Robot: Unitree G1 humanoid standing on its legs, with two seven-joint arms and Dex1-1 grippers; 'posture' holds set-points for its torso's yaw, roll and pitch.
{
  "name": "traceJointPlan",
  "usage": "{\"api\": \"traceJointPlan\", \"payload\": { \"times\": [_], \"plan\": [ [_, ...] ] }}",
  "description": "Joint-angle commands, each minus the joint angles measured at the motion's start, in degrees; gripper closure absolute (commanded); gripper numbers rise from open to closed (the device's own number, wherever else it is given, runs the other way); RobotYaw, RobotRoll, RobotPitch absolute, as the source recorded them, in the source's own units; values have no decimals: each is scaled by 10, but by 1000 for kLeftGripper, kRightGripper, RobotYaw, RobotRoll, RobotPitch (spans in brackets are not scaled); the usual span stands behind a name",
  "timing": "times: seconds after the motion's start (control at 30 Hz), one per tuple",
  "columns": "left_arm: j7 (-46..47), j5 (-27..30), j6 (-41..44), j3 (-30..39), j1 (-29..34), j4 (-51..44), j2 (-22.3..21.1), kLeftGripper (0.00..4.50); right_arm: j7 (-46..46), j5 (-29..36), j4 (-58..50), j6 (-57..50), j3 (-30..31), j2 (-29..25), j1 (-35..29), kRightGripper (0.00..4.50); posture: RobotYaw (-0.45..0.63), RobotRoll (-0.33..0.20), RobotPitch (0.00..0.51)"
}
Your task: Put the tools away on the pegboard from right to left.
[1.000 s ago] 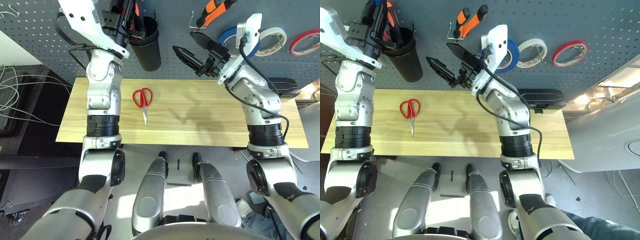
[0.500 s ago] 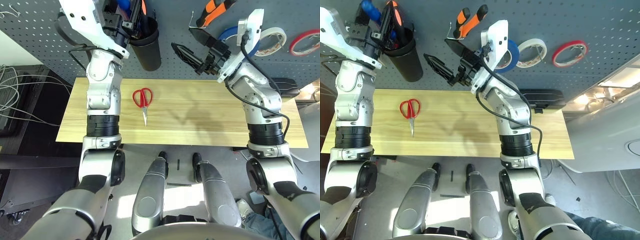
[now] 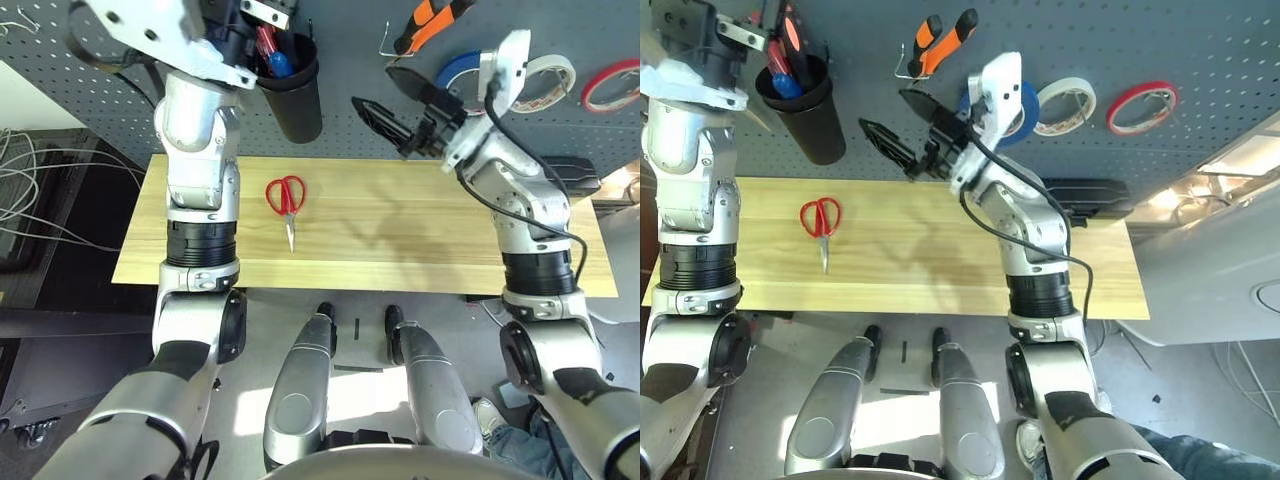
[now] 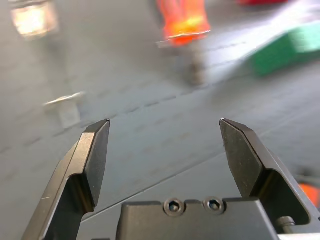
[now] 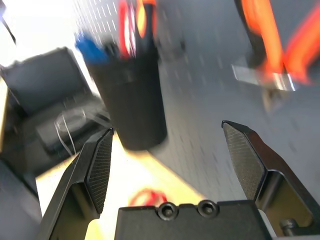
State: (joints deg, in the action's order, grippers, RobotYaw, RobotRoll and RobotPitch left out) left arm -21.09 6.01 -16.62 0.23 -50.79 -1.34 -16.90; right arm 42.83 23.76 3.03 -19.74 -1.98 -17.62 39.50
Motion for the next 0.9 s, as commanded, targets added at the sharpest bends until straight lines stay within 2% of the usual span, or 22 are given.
{"api": "traceJointPlan", "payload": {
  "times": [0.03,0.27,0.4,0.6,0.83,0.9],
  "plan": [
    [-40,15,52,-55,43,-29,17,40,15,-19,26,29,1,-21,-32,0,102,0,362],
    [-86,42,146,-123,105,-51,61,40,6,-27,73,45,-15,-35,-80,0,82,0,362],
    [-99,70,242,-138,143,-36,79,40,18,-39,84,43,-6,-53,-109,0,79,0,364],
    [-89,44,308,-152,182,0,83,40,28,-46,88,38,0,-65,-133,0,72,0,366],
    [-59,-12,412,-164,206,63,58,40,32,-48,84,14,7,-71,-137,0,75,0,372],
    [-53,-20,418,-158,210,87,52,40,32,-52,82,6,13,-74,-136,0,76,0,374]
  ]
}}
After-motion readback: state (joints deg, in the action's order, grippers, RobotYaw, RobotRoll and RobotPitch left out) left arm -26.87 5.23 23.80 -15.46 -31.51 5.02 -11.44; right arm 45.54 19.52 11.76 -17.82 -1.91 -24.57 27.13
